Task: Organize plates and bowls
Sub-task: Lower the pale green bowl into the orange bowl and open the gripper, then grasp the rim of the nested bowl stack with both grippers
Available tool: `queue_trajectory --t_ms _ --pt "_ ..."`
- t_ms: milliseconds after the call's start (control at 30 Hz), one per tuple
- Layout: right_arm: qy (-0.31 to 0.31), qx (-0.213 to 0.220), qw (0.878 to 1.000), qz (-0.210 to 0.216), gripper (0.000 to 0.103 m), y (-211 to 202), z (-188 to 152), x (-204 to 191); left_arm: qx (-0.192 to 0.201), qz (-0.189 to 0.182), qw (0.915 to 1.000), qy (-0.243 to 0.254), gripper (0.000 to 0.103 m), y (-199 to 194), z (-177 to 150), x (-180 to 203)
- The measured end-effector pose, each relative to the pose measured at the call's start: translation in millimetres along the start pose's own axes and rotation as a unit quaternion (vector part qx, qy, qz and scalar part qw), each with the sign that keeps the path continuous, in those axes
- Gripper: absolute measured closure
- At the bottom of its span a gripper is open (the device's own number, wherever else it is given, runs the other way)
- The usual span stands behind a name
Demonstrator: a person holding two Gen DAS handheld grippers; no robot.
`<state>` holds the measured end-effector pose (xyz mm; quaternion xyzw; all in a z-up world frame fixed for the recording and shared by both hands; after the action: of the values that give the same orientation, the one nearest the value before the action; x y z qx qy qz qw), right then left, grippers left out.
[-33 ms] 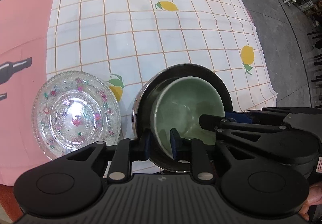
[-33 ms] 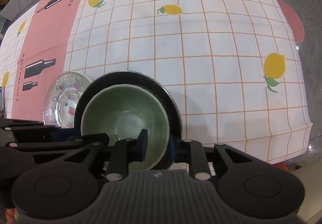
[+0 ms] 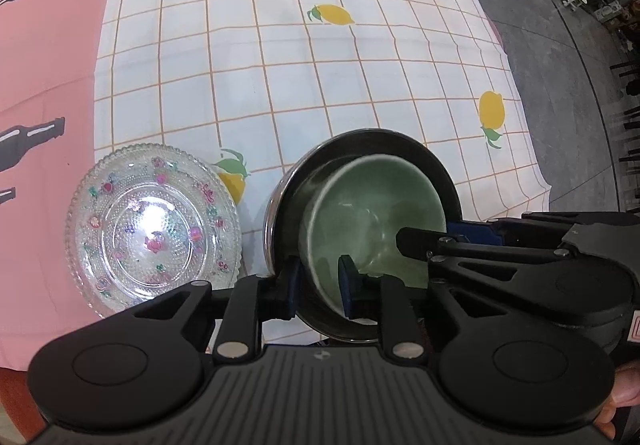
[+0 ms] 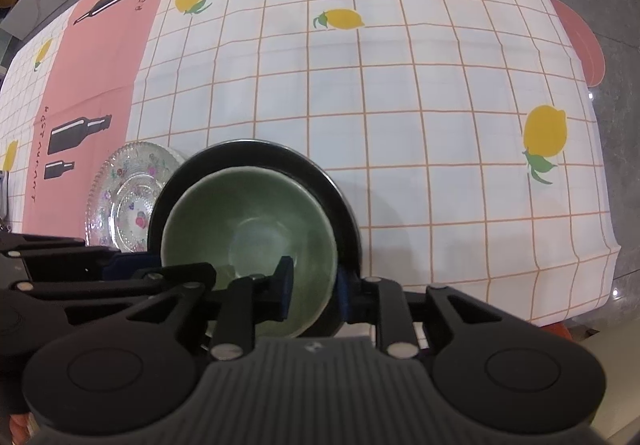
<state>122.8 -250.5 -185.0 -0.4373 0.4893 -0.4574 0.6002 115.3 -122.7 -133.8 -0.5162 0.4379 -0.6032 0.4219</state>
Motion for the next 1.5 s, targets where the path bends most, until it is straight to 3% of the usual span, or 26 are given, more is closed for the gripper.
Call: queue_trajectory --t_ms 400,533,633,767,900,1067,1167,1367,1500 --pt "0.001 0.028 1.0 0.013 0.069 -24.9 11.1 -0.7 0.034 -0.007 0.9991 0.025 0.069 -25.4 9.5 3.0" --pt "-0.001 0.041 0.999 0.02 0.065 -35.4 11.5 -0.2 0.058 -0.018 0.9971 0.045 0.052 -43.0 13.9 5.8" --pt "-0.001 0.05 0.998 0.032 0.058 -43.3 10.9 0.7 0.077 -0.031 0.9948 0.06 0.047 -55.9 16.7 6.9" --pt "-0.002 0.063 0.997 0.035 0.036 -49.4 9.9 2.5 0.108 -0.047 0.9904 0.072 0.023 -68.4 19.1 4.1" --pt "0.012 0.061 0.997 0.044 0.033 -44.8 4.3 9.1 0.134 -0.036 0.9877 0.073 0.02 -67.4 17.5 -7.9" --pt "0.057 0.062 0.993 0.084 0.033 -33.8 -7.6 18.5 0.147 -0.062 0.9859 0.049 0.019 -50.9 5.8 -26.6" --pt "0.091 0.072 0.986 0.115 0.031 -26.8 -15.1 24.1 0.159 -0.092 0.983 0.002 0.019 -37.6 -0.2 -40.7" --pt "0.17 0.098 0.969 0.148 0.031 -10.4 -27.6 38.6 0.175 -0.174 0.9628 -0.11 0.02 -14.9 -14.1 -64.7" --pt "0.203 0.121 0.959 0.159 0.031 -4.2 -35.8 43.3 0.202 -0.169 0.9567 -0.124 0.02 -8.6 -20.7 -69.0"
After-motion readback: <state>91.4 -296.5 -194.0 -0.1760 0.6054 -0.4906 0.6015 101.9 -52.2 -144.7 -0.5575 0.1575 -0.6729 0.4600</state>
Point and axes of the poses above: each gripper's, at about its wrist camera, not at the fingertips, and y roughly the way its jaws point, x to its right, z to its top, the point moved 8 cm from there along y, roughly the way its jaws point
